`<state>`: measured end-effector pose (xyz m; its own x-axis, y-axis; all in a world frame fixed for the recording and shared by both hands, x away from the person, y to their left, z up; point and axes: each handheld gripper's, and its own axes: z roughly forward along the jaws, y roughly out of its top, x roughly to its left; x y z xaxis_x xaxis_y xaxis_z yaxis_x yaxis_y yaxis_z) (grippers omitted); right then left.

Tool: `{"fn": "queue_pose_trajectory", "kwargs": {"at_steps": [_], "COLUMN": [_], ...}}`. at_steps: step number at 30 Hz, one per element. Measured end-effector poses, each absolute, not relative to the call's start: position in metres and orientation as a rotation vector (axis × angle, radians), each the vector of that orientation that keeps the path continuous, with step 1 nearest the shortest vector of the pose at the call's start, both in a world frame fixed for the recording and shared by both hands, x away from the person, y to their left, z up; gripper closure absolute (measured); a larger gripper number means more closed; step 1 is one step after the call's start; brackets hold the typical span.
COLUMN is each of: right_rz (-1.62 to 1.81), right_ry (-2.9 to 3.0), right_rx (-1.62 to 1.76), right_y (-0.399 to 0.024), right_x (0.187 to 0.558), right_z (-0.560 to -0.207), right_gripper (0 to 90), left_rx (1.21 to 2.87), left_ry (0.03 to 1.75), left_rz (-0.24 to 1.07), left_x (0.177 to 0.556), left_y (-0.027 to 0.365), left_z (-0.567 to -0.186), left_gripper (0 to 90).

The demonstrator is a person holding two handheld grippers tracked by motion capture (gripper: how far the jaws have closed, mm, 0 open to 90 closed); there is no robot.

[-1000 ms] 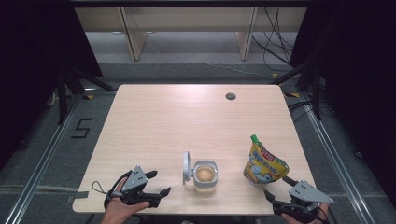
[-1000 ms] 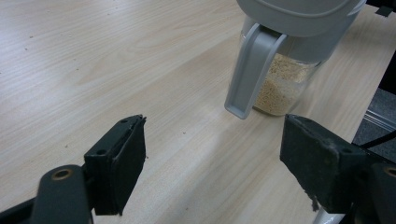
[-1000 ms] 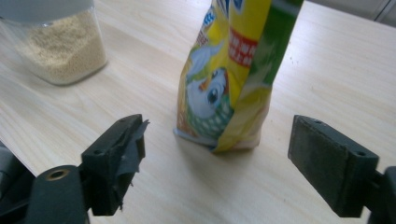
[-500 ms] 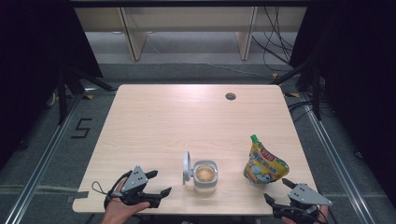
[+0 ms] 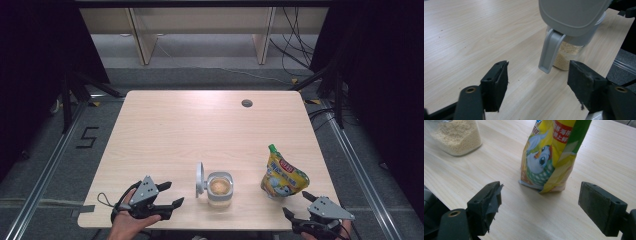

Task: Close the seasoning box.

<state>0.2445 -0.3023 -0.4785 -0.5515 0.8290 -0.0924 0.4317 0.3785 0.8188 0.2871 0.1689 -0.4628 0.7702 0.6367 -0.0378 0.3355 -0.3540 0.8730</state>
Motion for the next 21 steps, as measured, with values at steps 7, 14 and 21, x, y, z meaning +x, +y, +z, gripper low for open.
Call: {"fn": "queue_pose_trajectory", "kwargs": {"at_steps": [7, 14, 21], "right_rz": [1.065, 1.070, 1.082], "right_ry": [2.124, 2.130, 2.133], "right_rx": [1.047, 1.040, 1.042], "right_y": [-0.303, -0.302, -0.302], "right_x": [0.246, 0.246, 0.246], "right_z": [-0.478, -0.478, -0.479], "right_gripper": [19.2, 19.3, 19.2], "left_rx": [1.978, 1.971, 1.964], "left_ry": [0.675, 0.647, 0.622], "left_rz": [0.389, 0.439, 0.423], "left_x": [0.285, 0.291, 0.297], "left_y": [0.161, 0.154, 0.142], "left_z": [-0.455, -0.443, -0.434], "left_gripper": [59.6, 84.0, 88.8]}}
